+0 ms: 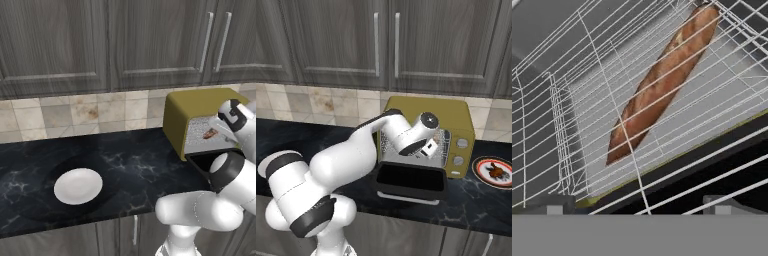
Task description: Open the toaster oven door. Place the baguette on the bottom rack in the toaster oven and place the chicken drumstick on the top rack.
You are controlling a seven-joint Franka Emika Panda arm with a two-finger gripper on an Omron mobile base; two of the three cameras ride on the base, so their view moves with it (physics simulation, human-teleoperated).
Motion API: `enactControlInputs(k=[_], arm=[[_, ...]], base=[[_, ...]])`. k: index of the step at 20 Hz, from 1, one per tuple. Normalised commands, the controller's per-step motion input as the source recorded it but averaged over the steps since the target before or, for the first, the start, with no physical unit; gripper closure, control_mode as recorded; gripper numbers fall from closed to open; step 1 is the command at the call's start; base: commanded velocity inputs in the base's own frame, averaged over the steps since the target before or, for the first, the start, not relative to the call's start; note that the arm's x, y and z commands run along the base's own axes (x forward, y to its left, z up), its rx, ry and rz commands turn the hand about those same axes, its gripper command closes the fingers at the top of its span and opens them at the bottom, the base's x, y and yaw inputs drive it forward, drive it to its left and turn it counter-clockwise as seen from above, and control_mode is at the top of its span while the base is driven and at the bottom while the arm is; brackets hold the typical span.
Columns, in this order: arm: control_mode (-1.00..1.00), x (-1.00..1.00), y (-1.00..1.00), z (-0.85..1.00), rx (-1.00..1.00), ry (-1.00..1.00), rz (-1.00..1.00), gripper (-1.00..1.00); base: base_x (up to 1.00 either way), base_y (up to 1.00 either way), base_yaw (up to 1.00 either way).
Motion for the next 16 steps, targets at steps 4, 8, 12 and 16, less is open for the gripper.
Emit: enactControlInputs(k=[4, 8, 12, 16], arm=[[-1.0, -0.45, -0.1, -0.94, -0.11, 0.19, 0.0, -1.0], [-1.0, -0.46, -0.08, -0.94, -0.12, 0.18, 0.0, -1.0], [-1.0, -0.5, -0.07, -0.94, -0.11, 0.14, 0.0, -1.0], [-1.0, -0.52, -0.06, -0.94, -0.08, 0.1, 0.0, -1.0]], base=[[0.0, 0.0, 0.0], [0.0, 0.0, 0.0], [0.0, 0.0, 0.0], [0.0, 0.0, 0.0]])
